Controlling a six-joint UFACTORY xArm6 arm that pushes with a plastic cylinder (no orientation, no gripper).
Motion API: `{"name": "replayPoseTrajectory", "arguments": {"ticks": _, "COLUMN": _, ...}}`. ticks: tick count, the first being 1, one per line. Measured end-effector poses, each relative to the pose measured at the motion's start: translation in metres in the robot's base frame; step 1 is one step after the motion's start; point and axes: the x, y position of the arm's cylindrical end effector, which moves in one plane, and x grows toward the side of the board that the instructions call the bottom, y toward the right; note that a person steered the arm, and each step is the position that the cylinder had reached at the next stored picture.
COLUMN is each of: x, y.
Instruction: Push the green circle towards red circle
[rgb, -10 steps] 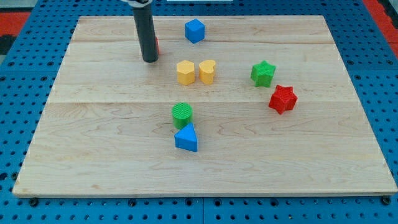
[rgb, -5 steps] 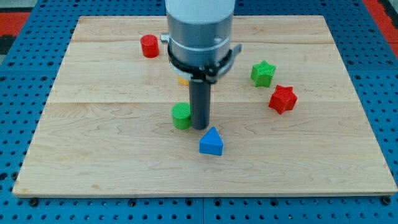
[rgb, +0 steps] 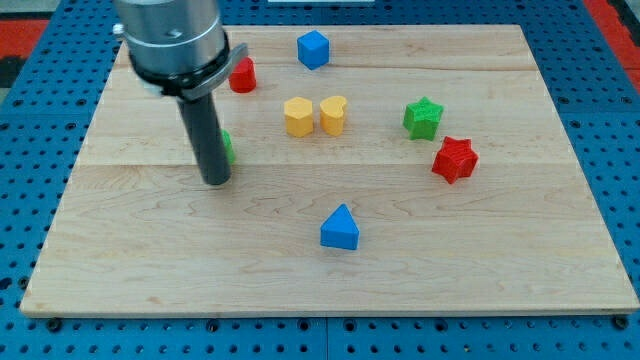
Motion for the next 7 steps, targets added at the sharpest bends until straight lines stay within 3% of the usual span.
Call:
{"name": "replayPoseTrajectory", "arguments": {"ticks": 1, "x": -0.012, "y": -0.033}}
{"name": "replayPoseTrajectory", "arguments": {"ticks": 3, "x": -0.052, "y": 0.018}}
{"name": "replayPoseTrajectory", "arguments": {"ticks": 4, "x": -0.020, "y": 0.027}}
{"name": "replayPoseTrajectory", "arguments": {"ticks": 5, "x": -0.022, "y": 0.064}}
{"name": "replayPoseTrajectory", "arguments": {"ticks": 7, "x": -0.063, "y": 0.051}}
